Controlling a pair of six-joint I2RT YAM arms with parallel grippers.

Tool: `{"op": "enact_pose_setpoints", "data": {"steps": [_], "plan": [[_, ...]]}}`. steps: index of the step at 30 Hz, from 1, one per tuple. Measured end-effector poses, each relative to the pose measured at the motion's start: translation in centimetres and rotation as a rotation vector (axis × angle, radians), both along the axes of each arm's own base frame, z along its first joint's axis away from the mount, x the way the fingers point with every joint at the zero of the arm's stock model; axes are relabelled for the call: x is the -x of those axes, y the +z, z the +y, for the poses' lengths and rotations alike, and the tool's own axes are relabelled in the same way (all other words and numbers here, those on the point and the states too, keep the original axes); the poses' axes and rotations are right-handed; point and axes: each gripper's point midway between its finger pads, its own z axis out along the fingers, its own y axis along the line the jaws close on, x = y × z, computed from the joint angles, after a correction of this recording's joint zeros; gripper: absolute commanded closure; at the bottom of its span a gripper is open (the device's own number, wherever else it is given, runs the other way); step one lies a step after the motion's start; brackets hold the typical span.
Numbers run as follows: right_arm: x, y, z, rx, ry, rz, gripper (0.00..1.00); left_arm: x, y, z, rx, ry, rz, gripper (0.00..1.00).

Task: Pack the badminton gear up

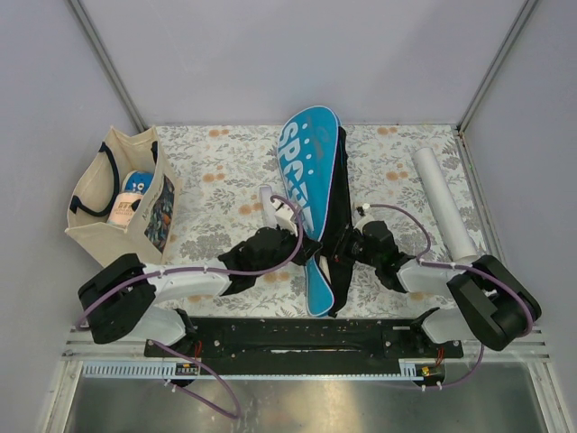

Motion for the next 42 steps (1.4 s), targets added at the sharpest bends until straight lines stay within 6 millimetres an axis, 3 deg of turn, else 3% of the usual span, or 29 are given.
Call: {"op": "enact_pose_setpoints", "data": {"steps": [2,8,10,14,18,23,29,35,42], "plan": [[-0.4,-0.2,0.2,-0.009,-0.012,0.004,0.95,-0.3,-0.2,0.1,0.009,0.028,0.012,1.00],[-1.0,-0.3,0.1,-0.016,-0.044,0.002,0.60,-1.0,-0.4,0.1,0.025,0.077,0.025,1.00],[-1.0,-0.4,-0.2,0.000,-0.062,0.008,0.47,-1.0,-0.7,0.0,0.028,0.081,0.032,0.89],[-2.5,-0.2,-2.2,0.115,-0.172,0.028,0.31,0.3,-1.0,-1.3,0.050,0.033,0.058,0.66],[-3.3,0.1,-4.7,0.283,-0.238,0.056,0.22,0.7,-1.6,-2.1,0.059,0.016,0.078,0.50],[-2.6,0.4,-8.0,0.435,-0.300,0.087,0.17,1.0,-2.5,-2.4,0.054,0.005,0.103,0.44],[-3.4,1.1,-10.8,0.474,-0.358,0.094,0.16,0.7,-2.5,-1.9,0.009,0.020,0.079,0.42],[-5.3,1.5,-9.8,0.423,-0.318,0.057,0.18,0.6,-2.7,-0.4,-0.091,0.061,0.043,0.44],[-7.4,-2.1,-9.1,0.429,-0.255,0.150,0.25,2.2,-4.5,0.4,-0.208,0.054,0.028,0.45]]}}
